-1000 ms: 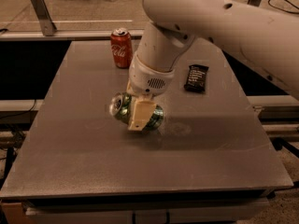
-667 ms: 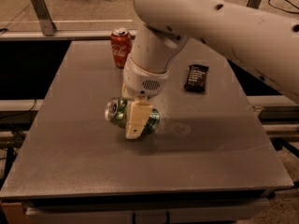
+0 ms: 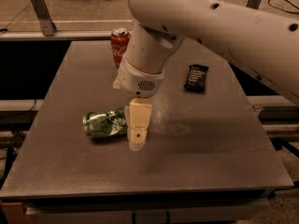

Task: Knock green can over

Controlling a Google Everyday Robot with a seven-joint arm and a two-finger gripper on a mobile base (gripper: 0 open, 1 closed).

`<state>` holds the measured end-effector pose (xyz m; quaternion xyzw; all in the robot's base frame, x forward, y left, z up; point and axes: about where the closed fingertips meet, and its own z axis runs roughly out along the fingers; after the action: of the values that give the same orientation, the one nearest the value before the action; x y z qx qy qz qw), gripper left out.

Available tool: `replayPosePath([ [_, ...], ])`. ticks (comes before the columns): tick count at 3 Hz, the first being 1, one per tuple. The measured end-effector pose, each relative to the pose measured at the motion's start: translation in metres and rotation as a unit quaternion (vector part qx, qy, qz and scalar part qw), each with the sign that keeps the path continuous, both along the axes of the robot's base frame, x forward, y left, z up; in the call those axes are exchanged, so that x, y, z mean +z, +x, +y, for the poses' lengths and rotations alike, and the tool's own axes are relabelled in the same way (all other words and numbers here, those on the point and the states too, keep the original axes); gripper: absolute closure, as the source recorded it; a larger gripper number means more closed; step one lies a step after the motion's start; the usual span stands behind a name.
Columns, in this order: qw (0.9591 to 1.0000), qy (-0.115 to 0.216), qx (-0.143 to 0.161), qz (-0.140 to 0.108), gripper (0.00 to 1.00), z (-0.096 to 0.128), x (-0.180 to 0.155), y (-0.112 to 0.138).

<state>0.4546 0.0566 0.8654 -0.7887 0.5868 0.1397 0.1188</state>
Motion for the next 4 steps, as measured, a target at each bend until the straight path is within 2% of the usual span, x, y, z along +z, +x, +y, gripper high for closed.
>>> replayPosePath([
  [1, 1.0000, 0.000, 0.000, 0.000, 0.00, 0.000, 0.000, 0.000],
  [2, 0.9986, 0.047, -0.023, -0.002, 0.00, -0.018, 0.009, 0.002],
  [3, 0.9864, 0.147, -0.069, -0.027, 0.00, -0.066, 0.029, 0.009],
  [4, 0.9658, 0.226, -0.109, -0.064, 0.00, -0.123, 0.059, 0.011],
])
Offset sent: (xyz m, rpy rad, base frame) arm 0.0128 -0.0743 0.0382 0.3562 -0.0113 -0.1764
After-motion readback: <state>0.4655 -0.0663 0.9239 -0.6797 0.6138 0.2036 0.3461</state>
